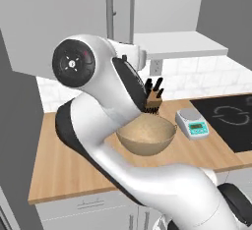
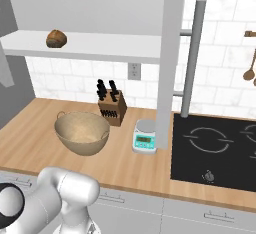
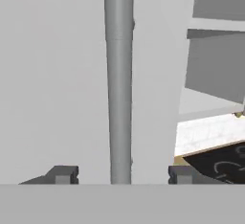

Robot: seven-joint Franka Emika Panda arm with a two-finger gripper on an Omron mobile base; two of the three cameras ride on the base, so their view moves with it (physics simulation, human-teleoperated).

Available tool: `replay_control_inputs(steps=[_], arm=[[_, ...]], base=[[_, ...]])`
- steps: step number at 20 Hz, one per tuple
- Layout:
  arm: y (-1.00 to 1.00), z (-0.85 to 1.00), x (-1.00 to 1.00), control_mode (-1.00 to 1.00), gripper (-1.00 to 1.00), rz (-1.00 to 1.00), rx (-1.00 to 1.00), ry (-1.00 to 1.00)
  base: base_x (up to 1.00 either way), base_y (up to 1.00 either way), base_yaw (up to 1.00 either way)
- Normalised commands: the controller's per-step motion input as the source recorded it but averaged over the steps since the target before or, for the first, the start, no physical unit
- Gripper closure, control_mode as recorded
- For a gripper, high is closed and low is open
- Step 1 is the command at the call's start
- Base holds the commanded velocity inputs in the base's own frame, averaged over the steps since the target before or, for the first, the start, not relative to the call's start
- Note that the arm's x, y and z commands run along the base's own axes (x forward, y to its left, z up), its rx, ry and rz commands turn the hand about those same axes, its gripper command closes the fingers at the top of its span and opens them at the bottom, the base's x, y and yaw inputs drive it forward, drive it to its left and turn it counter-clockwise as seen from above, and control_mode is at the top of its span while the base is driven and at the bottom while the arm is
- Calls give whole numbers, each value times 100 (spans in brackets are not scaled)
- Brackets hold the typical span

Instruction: Open the cabinet, pick up the bread from the cabinet and place it in the basket. Then move the basket to the dining counter.

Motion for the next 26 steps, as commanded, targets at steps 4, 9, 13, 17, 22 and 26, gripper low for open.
replay_control_inputs(steps=[4,9,13,17,22,26], arm=[[-41,0,-78,-100,-100,-2,15,0],[-99,0,-3,-100,-100,6,22,4],[-100,0,19,-100,-100,26,15,3],[-100,0,26,-100,-100,27,15,1],[-78,-17,96,-100,-100,21,22,12],[-36,-24,100,-100,-100,21,27,10]], base=[[0,0,0],[0,0,0],[0,0,0],[0,0,0],[0,0,0],[0,0,0]])
